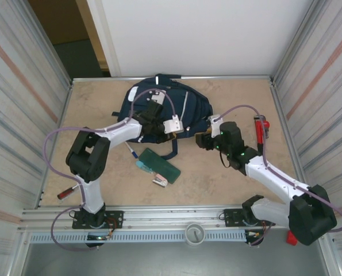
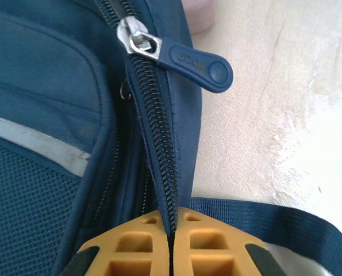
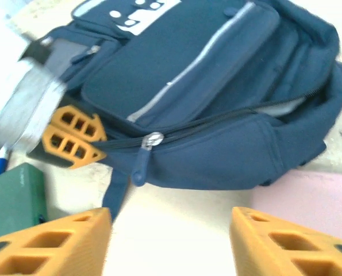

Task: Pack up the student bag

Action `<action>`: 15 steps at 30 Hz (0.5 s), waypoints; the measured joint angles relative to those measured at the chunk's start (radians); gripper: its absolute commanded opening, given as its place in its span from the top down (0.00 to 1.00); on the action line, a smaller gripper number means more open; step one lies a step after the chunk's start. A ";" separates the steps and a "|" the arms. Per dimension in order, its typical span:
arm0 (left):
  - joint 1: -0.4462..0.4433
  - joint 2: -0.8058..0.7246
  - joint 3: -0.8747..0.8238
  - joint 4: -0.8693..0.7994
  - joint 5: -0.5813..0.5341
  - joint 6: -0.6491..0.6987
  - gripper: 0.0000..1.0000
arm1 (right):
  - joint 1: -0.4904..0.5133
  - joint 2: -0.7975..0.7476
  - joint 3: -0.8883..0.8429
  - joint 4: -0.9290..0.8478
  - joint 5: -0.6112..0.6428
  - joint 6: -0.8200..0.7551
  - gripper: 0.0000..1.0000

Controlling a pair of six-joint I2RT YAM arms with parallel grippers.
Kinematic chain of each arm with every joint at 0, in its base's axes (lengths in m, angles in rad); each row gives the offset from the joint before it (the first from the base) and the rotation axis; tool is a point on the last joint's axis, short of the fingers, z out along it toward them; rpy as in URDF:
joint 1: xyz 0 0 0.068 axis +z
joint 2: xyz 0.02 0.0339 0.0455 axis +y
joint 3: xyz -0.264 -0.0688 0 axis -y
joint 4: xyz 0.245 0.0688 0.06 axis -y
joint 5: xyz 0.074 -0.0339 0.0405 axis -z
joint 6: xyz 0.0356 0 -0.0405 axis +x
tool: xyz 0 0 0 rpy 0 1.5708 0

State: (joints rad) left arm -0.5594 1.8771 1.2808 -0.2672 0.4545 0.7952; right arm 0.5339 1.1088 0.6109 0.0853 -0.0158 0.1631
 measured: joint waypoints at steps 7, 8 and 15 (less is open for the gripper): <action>0.045 0.000 0.061 -0.110 0.114 -0.022 0.99 | 0.119 0.034 -0.049 0.108 0.196 -0.264 0.35; 0.050 0.000 0.070 -0.124 0.126 -0.023 0.99 | 0.133 0.044 -0.060 0.132 0.210 -0.300 0.35; 0.087 0.000 0.136 -0.212 0.199 -0.030 0.99 | 0.219 0.197 -0.076 0.304 0.335 -0.587 0.38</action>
State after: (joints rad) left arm -0.4725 1.8771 1.4170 -0.4797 0.6533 0.7650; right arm 0.7528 1.3056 0.5346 0.3889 0.3191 -0.4236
